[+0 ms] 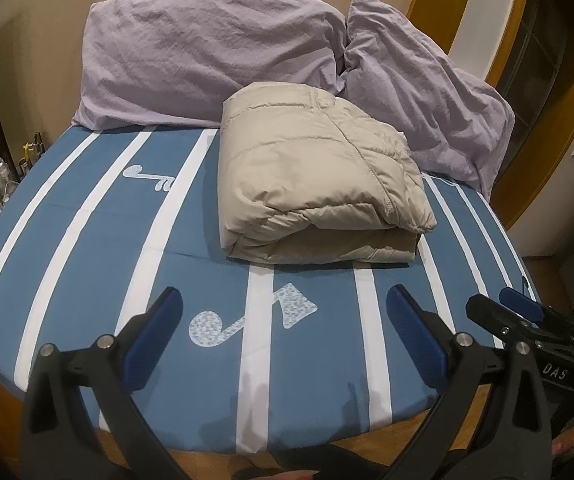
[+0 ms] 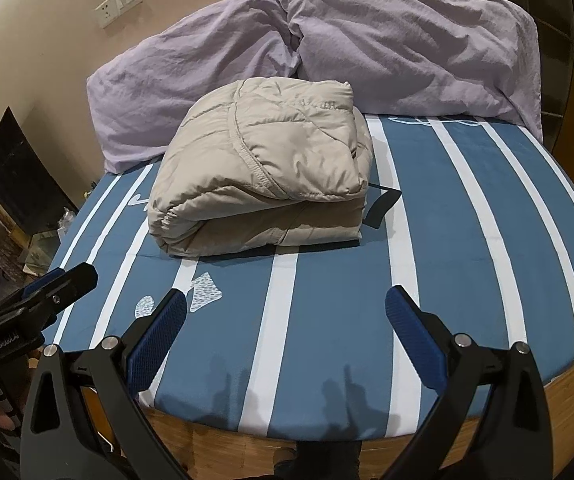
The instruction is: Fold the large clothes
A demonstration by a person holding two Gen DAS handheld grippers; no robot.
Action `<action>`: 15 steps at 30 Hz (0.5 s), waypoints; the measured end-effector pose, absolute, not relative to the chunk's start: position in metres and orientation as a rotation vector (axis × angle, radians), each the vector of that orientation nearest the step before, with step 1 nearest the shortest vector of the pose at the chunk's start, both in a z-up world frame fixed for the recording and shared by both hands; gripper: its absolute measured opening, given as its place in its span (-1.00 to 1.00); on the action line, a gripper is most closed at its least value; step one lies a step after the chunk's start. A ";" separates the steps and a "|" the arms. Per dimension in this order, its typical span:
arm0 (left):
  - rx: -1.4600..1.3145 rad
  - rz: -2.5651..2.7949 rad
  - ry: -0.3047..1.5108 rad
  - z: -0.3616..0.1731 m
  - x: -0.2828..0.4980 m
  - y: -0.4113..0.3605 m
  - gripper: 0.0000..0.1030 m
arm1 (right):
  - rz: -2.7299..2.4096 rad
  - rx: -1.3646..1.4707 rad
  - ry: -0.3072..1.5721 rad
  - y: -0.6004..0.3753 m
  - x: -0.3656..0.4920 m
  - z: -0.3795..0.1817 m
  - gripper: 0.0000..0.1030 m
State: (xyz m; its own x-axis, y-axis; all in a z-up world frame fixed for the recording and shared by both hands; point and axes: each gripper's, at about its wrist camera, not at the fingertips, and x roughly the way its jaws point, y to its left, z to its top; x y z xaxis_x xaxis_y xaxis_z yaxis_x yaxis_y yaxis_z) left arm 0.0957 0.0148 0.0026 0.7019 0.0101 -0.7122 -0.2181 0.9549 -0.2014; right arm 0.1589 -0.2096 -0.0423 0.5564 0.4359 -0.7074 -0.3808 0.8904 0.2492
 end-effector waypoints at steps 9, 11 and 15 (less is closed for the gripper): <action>-0.283 0.120 0.788 0.001 0.092 0.013 0.96 | 0.488 0.071 0.857 -0.210 0.159 -0.044 0.97; -0.284 0.120 0.788 0.001 0.092 0.013 0.96 | 0.487 0.070 0.857 -0.210 0.159 -0.044 0.97; -0.284 0.121 0.788 0.001 0.092 0.013 0.96 | 0.486 0.072 0.858 -0.207 0.159 -0.045 0.97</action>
